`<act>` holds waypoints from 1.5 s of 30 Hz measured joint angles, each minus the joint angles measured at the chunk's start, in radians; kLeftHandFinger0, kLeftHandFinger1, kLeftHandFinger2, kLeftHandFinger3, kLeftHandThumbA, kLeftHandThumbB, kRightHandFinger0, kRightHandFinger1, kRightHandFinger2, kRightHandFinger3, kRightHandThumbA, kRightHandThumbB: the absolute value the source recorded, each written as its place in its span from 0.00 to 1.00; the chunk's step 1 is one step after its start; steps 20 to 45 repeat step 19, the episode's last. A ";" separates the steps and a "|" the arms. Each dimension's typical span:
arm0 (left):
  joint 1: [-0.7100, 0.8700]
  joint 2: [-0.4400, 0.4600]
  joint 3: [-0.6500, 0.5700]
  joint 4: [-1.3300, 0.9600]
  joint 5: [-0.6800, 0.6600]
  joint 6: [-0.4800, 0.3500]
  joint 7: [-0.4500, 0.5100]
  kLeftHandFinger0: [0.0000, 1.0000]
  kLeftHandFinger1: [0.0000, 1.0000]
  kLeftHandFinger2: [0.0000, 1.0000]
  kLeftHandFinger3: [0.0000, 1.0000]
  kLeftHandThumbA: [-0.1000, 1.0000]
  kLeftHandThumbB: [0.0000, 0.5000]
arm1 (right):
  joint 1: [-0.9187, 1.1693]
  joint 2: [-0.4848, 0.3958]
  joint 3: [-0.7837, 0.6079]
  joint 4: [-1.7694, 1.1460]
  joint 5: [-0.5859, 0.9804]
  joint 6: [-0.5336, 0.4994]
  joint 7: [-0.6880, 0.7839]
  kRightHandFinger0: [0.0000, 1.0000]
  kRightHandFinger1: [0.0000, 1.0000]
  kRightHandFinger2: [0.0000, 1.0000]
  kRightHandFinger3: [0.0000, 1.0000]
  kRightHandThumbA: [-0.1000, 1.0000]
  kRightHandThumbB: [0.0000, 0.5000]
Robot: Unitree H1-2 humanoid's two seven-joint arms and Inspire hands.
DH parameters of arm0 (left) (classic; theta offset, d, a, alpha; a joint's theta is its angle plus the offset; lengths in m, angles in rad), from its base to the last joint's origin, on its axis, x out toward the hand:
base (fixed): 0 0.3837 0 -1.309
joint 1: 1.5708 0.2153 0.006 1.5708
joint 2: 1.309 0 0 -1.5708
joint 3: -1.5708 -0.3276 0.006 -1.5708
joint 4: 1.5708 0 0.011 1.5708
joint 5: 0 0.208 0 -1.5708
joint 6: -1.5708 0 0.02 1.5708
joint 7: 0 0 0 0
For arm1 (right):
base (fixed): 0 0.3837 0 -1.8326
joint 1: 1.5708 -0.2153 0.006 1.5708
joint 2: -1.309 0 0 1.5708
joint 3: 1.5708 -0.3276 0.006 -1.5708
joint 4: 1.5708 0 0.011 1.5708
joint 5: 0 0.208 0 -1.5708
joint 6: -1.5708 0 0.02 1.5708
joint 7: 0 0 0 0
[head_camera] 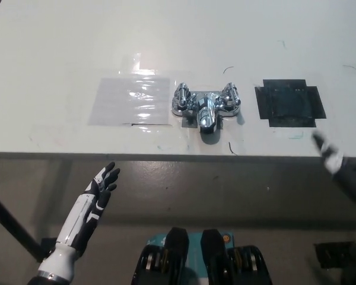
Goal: The faucet is at the center of the desk and the robot turn off the faucet by turning the right faucet handle using the right hand
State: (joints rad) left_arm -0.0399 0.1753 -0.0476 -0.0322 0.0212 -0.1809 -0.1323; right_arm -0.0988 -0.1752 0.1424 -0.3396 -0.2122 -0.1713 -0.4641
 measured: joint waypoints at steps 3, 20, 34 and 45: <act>0.001 0.000 0.000 -0.001 -0.008 -0.001 -0.001 1.00 1.00 1.00 1.00 0.98 0.56 | 0.072 -0.037 0.036 0.048 0.034 -0.018 0.062 1.00 1.00 1.00 1.00 1.00 0.29; 0.014 -0.018 0.021 -0.003 -0.050 -0.015 0.003 1.00 1.00 1.00 1.00 1.00 0.56 | 0.103 0.001 0.058 0.422 0.184 -0.104 0.271 1.00 1.00 1.00 1.00 1.00 0.35; 0.014 -0.018 0.021 -0.003 -0.050 -0.015 0.003 1.00 1.00 1.00 1.00 1.00 0.56 | 0.103 0.001 0.058 0.422 0.184 -0.104 0.271 1.00 1.00 1.00 1.00 1.00 0.35; 0.014 -0.018 0.021 -0.003 -0.050 -0.015 0.003 1.00 1.00 1.00 1.00 1.00 0.56 | 0.103 0.001 0.058 0.422 0.184 -0.104 0.271 1.00 1.00 1.00 1.00 1.00 0.35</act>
